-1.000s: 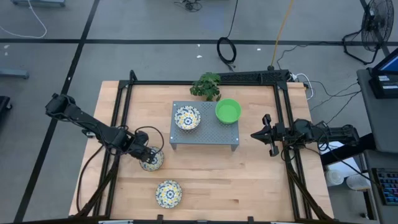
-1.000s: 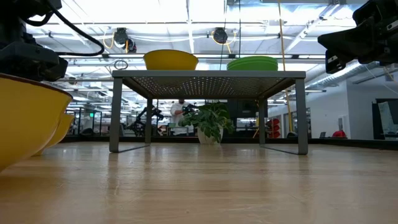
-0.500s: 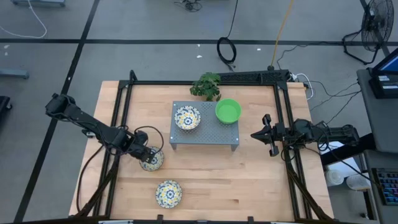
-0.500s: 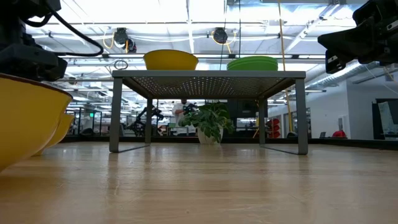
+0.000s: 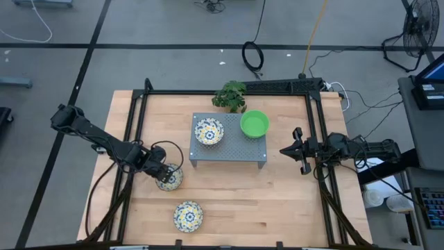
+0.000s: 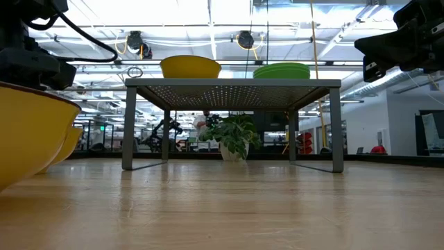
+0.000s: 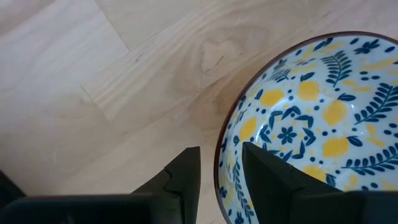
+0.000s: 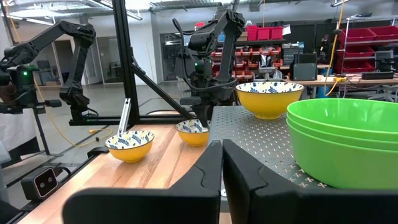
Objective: Pick & Place Mini bowls
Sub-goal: Stack the left yellow bowl on the yellow bowl on the shelf
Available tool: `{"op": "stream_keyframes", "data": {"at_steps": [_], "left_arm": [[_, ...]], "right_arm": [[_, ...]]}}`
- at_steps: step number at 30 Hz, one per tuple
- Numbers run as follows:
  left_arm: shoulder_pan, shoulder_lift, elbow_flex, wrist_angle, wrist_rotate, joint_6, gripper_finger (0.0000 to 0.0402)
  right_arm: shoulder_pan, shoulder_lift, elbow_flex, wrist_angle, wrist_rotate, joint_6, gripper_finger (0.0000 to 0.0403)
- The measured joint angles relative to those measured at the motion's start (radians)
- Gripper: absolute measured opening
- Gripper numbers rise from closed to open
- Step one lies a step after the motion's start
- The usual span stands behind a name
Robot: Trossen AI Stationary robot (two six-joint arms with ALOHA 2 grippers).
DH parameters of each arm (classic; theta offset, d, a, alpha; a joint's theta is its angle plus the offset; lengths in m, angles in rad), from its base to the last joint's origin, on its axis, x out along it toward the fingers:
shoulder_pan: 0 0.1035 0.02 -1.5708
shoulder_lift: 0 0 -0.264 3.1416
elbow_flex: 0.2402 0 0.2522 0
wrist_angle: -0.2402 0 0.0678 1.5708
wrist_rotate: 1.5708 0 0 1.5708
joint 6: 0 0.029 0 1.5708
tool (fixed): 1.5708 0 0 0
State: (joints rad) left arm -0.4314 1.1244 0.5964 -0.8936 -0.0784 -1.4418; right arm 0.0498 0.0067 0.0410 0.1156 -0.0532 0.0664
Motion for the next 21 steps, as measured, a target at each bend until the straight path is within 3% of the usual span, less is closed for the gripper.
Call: {"op": "stream_keyframes", "data": {"at_steps": [12,21], "left_arm": [[0.0,0.0,0.0,0.001,0.034,-0.011,0.0115],[0.0,-0.002,0.004,0.017,0.035,-0.009,0.0017]], "right_arm": [[0.0,0.0,0.0,0.0,0.0,0.0,0.0],[0.0,0.0,0.0,0.0,0.0,0.0,0.0]]}}
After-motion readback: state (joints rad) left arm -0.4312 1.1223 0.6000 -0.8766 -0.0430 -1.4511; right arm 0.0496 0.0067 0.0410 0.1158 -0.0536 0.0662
